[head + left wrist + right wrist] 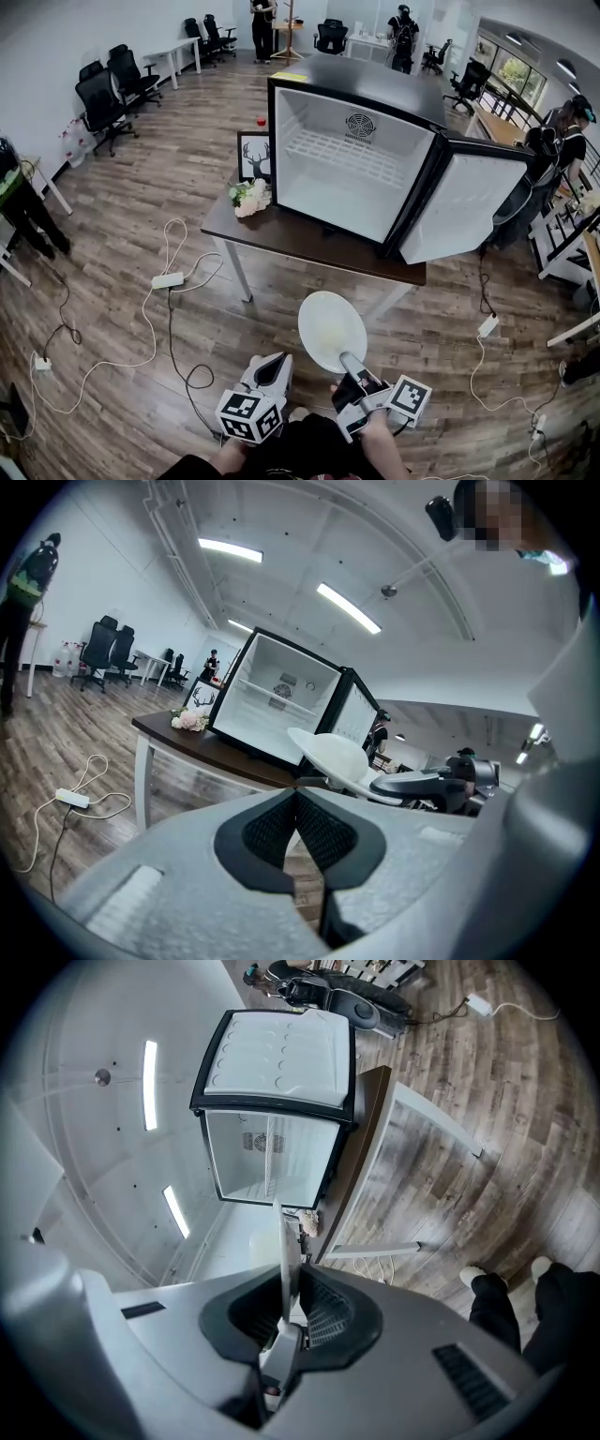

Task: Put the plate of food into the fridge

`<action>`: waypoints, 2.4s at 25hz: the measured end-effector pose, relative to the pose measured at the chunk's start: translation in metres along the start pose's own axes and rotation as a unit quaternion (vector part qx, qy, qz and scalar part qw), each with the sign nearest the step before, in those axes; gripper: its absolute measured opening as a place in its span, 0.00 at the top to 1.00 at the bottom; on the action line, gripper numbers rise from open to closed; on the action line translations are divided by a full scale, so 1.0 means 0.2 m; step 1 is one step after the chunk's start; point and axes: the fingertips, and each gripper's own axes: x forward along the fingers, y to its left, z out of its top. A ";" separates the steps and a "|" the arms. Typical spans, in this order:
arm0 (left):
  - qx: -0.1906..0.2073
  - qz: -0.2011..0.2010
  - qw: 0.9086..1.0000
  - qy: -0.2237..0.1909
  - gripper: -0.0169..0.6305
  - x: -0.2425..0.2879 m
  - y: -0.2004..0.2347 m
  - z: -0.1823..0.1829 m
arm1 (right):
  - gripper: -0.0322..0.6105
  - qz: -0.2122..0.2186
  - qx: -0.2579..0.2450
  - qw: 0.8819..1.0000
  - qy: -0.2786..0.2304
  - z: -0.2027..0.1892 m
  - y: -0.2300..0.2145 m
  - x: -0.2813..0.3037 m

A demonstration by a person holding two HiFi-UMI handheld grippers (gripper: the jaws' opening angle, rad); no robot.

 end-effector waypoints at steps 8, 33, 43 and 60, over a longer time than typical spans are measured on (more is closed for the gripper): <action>0.006 -0.012 1.000 0.005 0.96 0.22 0.19 0.14 | 0.88 0.001 -0.001 1.000 -0.010 0.11 0.05 0.26; 0.036 -0.084 0.996 0.021 0.96 0.64 0.84 0.62 | 0.88 -0.009 0.017 0.994 -0.108 0.23 0.19 0.98; 0.028 -0.076 0.996 0.041 0.96 0.63 0.96 0.60 | 0.88 -0.015 0.020 0.994 -0.111 0.21 0.19 1.09; 0.012 -0.034 0.998 0.048 0.96 0.79 1.11 0.65 | 0.87 -0.031 0.013 0.995 -0.089 0.40 0.22 1.28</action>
